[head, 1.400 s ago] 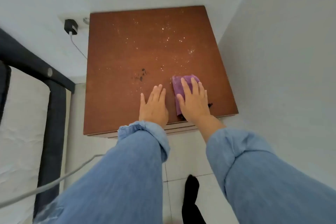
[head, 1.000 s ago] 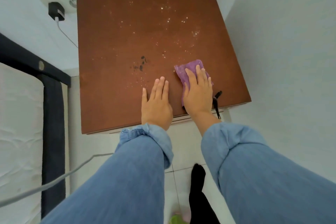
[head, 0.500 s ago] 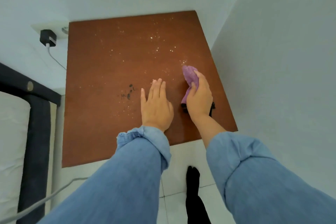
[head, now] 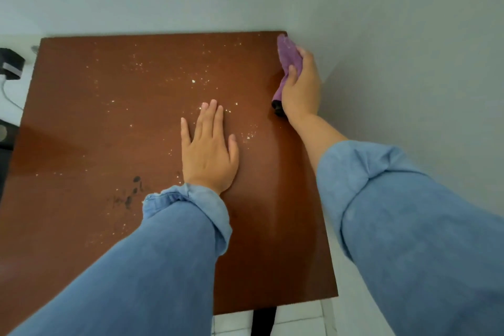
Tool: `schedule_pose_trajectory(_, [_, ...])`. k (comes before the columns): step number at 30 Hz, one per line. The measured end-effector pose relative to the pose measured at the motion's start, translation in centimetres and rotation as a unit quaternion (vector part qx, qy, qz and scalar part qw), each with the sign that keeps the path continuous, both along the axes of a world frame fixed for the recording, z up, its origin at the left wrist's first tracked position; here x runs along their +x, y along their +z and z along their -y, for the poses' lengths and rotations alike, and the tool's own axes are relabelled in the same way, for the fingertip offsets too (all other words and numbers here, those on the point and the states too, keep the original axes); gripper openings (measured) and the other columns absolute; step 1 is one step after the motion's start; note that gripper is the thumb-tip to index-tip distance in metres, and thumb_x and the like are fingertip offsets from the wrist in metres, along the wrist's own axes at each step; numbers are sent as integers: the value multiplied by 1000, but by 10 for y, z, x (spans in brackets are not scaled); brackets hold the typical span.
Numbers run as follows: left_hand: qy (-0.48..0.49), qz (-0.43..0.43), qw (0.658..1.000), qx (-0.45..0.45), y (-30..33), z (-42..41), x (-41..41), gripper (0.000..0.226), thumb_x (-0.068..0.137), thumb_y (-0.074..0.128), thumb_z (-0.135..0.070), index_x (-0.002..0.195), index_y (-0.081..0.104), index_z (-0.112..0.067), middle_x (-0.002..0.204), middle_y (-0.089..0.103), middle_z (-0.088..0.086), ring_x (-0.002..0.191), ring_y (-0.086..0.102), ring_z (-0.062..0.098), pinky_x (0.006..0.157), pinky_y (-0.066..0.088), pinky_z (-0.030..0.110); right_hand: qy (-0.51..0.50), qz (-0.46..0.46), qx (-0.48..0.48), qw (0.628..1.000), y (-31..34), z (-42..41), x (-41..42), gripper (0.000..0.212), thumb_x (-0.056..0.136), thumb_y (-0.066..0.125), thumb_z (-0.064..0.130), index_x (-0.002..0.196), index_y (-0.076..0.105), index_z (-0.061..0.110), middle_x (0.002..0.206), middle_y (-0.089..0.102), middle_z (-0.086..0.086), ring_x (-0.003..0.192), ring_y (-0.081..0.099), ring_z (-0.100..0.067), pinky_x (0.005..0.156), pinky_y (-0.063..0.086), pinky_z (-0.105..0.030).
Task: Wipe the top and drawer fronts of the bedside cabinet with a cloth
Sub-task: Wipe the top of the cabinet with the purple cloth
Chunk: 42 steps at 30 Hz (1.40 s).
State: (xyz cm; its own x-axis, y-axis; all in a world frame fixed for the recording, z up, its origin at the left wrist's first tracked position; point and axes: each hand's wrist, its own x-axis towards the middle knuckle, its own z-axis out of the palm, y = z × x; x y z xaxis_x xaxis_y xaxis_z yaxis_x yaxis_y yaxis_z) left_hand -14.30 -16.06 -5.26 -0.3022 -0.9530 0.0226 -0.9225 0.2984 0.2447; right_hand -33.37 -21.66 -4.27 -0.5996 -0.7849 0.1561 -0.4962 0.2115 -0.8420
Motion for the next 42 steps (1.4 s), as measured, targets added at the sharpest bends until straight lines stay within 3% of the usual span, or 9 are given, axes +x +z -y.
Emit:
schedule_pose_trajectory(3, [1,-12,1000,0,1,-1,-3,63,90,24,-39,149,26,-14,158,20,-1,147,9,13,120,5,47,25,-30,3,999,-3,38,-14,42,93,41,6,134,48,15,137,50,-2,122,49,-14,92,29,-10])
schedule_pose_trajectory(7, [7,-21,1000,9,1,3,-2,65,89,24,-40,149,26,-14,159,19,-2,147,7,12,120,4,46,85,-98,69,989,-10,83,-19,43,91,42,8,132,49,16,134,51,-7,123,48,-23,99,33,-25])
schedule_pose_trajectory(12, [12,-27,999,14,1,5,-3,66,88,26,-40,148,27,-14,159,19,-1,147,8,12,120,3,46,100,-191,100,971,-14,97,-14,46,84,44,14,129,55,21,133,49,-6,124,45,-25,105,34,-31])
schedule_pose_trajectory(15, [14,-27,999,9,0,5,-3,66,87,26,-39,148,27,-14,158,20,-1,147,9,12,120,4,46,161,-191,88,964,-11,100,-7,47,80,45,20,124,60,24,132,52,-4,123,47,-22,104,34,-27])
schedule_pose_trajectory(20, [17,-36,999,1,-3,6,-3,65,86,27,-37,148,29,-15,158,22,-2,147,9,11,120,4,45,219,-221,91,946,-11,100,-16,37,89,50,32,123,62,25,133,53,2,124,47,-19,99,34,-23])
schedule_pose_trajectory(25, [11,-36,999,-15,-5,7,2,66,85,28,-37,147,30,-14,157,23,-1,147,12,12,120,3,45,232,-229,82,942,-13,54,-3,37,91,49,45,119,64,26,133,55,2,125,47,-19,101,36,-27])
schedule_pose_trajectory(31, [2,-42,999,-16,-7,7,-1,67,85,31,-35,147,30,-12,157,24,1,147,13,14,120,1,45,202,-231,64,950,-15,-56,26,30,94,50,36,112,68,22,129,59,-2,123,50,-20,102,30,-23])
schedule_pose_trajectory(35, [-8,-44,999,-11,-7,7,1,68,84,30,-35,147,29,-11,158,22,2,147,12,16,119,2,46,138,-248,62,957,-20,-123,56,27,92,56,30,112,69,19,126,61,-7,121,53,-25,104,31,-27])
schedule_pose_trajectory(42, [-12,-49,998,-27,-7,8,0,68,84,29,-33,148,28,-10,158,22,4,147,12,17,119,-1,47,120,-261,64,956,-22,-150,68,34,92,46,34,115,68,20,126,62,-7,120,54,-26,104,31,-28])
